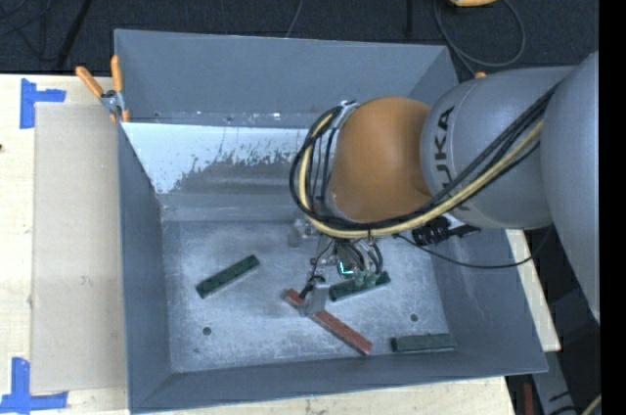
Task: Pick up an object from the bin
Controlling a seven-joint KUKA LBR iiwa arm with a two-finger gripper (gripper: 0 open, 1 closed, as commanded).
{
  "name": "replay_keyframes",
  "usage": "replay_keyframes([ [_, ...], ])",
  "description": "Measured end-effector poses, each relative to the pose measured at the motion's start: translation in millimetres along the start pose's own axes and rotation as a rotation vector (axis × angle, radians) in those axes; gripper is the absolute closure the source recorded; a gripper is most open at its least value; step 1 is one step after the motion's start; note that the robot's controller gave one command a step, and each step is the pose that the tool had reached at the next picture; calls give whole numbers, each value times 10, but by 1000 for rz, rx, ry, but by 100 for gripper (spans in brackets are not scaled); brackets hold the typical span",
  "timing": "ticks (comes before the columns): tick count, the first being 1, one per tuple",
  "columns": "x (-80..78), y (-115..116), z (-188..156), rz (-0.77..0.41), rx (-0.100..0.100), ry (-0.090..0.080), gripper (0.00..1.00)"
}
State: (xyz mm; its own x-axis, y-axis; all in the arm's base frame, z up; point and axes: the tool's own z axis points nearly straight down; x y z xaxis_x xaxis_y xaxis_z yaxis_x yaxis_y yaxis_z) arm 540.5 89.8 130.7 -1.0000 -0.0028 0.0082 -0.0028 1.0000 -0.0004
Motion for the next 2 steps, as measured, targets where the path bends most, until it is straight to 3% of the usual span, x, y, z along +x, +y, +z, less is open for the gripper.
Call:
replay_keyframes([
  [1, -211, 861, 636, -153, -3, -6, 0],
  [2, -226, 826, 606, -143, -1, -8, 100],
])
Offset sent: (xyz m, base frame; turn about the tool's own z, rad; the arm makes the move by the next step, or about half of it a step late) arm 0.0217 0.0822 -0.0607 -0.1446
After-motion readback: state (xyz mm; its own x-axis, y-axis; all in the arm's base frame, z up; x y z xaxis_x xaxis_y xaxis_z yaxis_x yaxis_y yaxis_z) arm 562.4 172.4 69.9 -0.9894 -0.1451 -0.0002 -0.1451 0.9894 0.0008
